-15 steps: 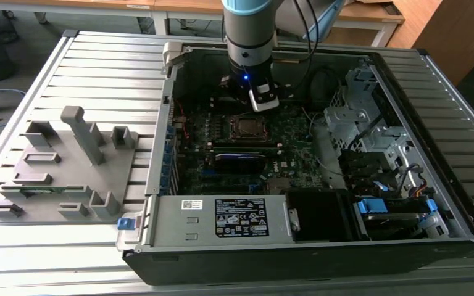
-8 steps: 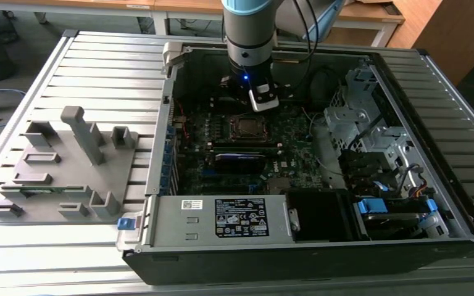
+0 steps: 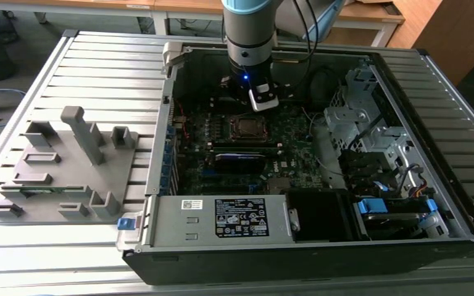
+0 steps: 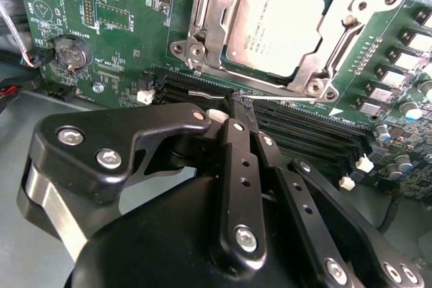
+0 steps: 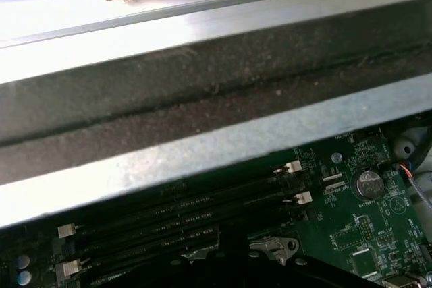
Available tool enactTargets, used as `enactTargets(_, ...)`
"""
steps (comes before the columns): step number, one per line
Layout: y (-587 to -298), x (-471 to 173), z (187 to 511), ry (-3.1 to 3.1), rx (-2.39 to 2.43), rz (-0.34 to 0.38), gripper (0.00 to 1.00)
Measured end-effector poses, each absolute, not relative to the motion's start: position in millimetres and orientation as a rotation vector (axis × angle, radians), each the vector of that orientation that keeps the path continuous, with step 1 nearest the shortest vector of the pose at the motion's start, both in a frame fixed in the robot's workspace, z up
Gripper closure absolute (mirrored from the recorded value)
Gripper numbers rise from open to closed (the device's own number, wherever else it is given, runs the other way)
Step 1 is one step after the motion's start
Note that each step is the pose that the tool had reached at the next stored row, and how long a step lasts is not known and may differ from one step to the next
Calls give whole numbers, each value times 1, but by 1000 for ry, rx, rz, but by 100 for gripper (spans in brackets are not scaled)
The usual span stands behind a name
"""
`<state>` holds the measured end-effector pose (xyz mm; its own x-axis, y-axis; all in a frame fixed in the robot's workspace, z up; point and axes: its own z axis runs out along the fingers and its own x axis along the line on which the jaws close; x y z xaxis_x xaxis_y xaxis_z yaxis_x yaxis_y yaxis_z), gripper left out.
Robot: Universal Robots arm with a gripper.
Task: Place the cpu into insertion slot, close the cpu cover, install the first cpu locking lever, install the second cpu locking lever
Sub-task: 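Install the first cpu locking lever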
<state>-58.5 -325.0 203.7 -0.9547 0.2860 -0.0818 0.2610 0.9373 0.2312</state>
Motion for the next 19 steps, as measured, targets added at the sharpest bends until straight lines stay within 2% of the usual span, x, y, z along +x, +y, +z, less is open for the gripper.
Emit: enactTargets(19,-323,-59,203,2979,423,322,90)
